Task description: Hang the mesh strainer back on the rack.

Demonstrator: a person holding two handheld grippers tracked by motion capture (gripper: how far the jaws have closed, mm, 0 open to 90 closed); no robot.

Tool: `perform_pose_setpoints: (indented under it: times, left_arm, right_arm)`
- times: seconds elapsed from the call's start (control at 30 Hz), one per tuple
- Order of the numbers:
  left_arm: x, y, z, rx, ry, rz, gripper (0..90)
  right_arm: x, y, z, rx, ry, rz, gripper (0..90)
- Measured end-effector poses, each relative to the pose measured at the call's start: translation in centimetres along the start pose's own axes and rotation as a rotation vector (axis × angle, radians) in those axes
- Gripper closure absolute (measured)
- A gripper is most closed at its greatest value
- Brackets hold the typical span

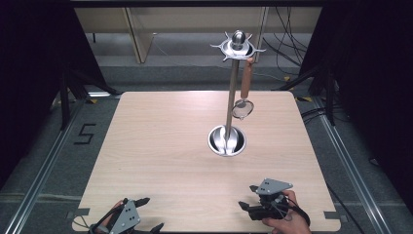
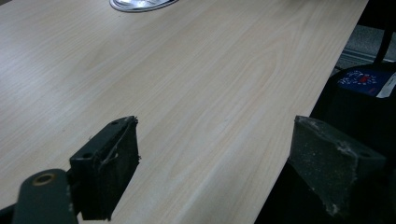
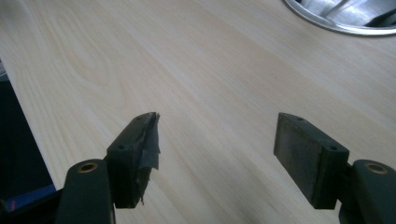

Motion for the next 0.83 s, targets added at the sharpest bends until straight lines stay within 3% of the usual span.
perform_pose_setpoints:
  times: [0.1,0.13,0.17,0.3,0.33,0.5,0.57,0.7,0.83]
  left_arm:
    - [0.22,-0.01,-0.05,-0.006,-0.014,-0.013,15.1]
    - [0.12,0.03,0.00,0.002,-0.005,-0.006,15.1]
    - [0.23,0.11,0.13,0.017,-0.020,-0.006,15.1]
    - [-0.04,-0.02,-0.02,-0.003,0.005,0.001,15.1]
    - [0.22,0.11,0.12,0.017,-0.020,-0.006,15.1]
    - [0.19,0.08,0.13,0.016,-0.018,-0.004,15.1]
    - [0.00,-0.08,-0.03,-0.007,0.003,-0.002,15.1]
    - [0.24,0.13,0.12,0.017,-0.023,-0.007,15.1]
    - [-0.07,-0.05,-0.01,-0.006,0.006,0.000,15.1]
  right_arm:
    - [0.23,-0.04,-0.21,-0.006,-0.013,-0.007,31.8]
    - [0.21,-0.05,-0.27,-0.011,-0.014,-0.003,31.8]
    - [0.23,-0.01,-0.25,-0.006,-0.015,-0.006,31.8]
    - [0.18,-0.03,-0.37,-0.019,-0.006,-0.001,31.7]
    - [0.20,0.02,-0.38,-0.019,-0.008,-0.001,31.6]
    - [0.29,-0.02,-0.39,-0.019,-0.006,-0.009,31.6]
    - [0.41,-0.02,-0.39,-0.017,-0.010,-0.014,31.7]
    - [0.40,0.01,-0.35,-0.012,-0.002,-0.013,31.7]
    - [0.51,-0.01,-0.29,-0.007,-0.004,-0.022,31.7]
Point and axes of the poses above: each handheld gripper's, and its own axes: y roughly forward along the jaws, z roughly out of its top, x roughly to its right, the point moved 9 cm from there along y, roughly forward along the jaws, and after that the axes turned 4 degrees about -y, right-handed, at the moved point
